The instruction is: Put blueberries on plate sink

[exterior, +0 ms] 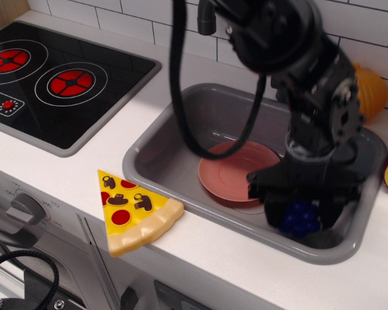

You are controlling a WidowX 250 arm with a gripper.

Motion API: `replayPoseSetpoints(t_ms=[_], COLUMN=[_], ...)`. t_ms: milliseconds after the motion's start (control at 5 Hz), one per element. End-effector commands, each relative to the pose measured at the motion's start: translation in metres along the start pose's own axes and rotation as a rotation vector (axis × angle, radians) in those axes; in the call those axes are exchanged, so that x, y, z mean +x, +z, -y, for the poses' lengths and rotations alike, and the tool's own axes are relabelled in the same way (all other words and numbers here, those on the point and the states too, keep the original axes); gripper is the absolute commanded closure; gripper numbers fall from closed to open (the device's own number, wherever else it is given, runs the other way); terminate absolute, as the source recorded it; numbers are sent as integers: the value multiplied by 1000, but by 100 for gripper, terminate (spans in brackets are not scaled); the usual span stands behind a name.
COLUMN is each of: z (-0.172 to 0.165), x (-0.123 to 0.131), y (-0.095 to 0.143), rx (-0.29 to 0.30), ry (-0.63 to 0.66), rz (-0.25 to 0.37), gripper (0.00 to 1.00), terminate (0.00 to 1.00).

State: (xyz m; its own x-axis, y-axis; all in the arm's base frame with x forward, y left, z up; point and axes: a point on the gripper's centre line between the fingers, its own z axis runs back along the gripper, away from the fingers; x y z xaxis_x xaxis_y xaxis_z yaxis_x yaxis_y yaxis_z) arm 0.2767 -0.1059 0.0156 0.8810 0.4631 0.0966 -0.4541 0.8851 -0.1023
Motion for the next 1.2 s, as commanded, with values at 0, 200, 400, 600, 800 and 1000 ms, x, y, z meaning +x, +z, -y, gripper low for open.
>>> replayPoseSetpoints(t_ms=[0,200,400,600,800,1000], z=[-14,-34,-42,-41,-44,-43], x=[50,72,80,83,81,78], y=[20,21,10,5,1,8], rx=[-1,20,50,60,63,44], ry=[89,127,113,98,95,99], rz=[105,107,104,103,117,116], gripper=[100,100,100,100,100,0], terminate=[0,0,0,0,0,0])
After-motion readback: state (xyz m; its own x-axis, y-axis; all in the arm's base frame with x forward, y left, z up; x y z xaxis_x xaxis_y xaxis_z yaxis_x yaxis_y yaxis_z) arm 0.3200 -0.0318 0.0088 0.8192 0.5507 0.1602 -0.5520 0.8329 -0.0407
